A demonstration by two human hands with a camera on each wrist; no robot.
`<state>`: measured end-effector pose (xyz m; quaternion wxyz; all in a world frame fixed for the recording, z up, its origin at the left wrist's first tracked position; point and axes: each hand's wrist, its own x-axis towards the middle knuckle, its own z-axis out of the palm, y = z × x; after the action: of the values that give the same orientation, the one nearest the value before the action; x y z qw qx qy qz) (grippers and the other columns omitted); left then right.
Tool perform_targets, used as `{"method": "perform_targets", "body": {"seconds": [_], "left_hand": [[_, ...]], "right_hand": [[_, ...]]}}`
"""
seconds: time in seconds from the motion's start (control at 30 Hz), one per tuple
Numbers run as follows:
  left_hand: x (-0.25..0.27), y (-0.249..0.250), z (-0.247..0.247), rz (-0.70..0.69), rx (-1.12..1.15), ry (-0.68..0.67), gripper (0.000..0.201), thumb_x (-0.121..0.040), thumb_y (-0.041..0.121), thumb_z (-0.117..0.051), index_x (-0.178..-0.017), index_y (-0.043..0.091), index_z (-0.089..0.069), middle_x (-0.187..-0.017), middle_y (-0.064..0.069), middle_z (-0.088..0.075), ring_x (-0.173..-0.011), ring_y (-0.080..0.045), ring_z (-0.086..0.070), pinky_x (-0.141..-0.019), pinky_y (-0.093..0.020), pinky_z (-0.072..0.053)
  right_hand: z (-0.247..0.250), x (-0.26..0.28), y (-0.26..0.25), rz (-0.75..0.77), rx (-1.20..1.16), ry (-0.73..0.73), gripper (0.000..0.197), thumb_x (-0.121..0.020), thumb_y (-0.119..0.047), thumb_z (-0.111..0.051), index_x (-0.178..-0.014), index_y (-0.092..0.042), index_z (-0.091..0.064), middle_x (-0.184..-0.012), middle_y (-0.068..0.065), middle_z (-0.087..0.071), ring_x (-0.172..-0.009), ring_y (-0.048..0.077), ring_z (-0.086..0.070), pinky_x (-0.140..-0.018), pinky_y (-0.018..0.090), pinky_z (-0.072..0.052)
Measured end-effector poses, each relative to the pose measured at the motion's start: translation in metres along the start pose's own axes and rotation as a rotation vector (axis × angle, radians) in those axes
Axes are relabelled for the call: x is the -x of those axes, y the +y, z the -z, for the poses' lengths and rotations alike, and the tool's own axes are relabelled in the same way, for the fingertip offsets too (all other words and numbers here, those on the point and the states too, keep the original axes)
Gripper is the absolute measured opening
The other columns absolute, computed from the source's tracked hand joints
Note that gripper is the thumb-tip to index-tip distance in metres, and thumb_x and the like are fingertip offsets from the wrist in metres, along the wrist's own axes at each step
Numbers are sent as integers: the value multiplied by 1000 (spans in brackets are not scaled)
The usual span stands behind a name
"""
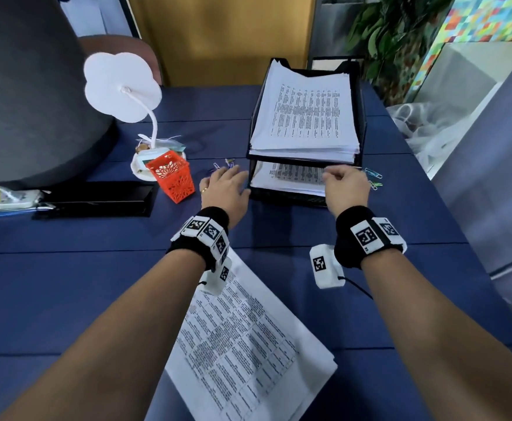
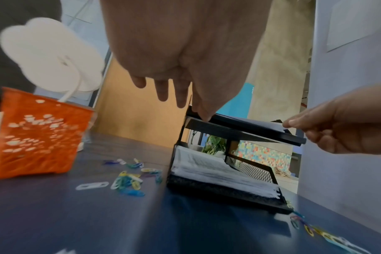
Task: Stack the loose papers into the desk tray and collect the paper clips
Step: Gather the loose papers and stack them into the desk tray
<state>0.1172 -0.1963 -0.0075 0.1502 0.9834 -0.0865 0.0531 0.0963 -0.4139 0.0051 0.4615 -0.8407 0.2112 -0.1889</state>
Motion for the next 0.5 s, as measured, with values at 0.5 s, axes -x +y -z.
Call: {"method": "perform_targets", "body": {"seconds": [0.5], "left_hand": [[131, -85, -6, 398, -93, -464, 71, -78, 51, -67, -138, 23, -40, -143, -6, -40, -132, -30, -36, -106, -48, -28]], "right_hand": [[-22, 145, 54, -112, 253, -504, 19, -86, -9, -63, -102, -1, -71, -110, 10, -70, -105, 25, -62, -87, 17, -40]]}}
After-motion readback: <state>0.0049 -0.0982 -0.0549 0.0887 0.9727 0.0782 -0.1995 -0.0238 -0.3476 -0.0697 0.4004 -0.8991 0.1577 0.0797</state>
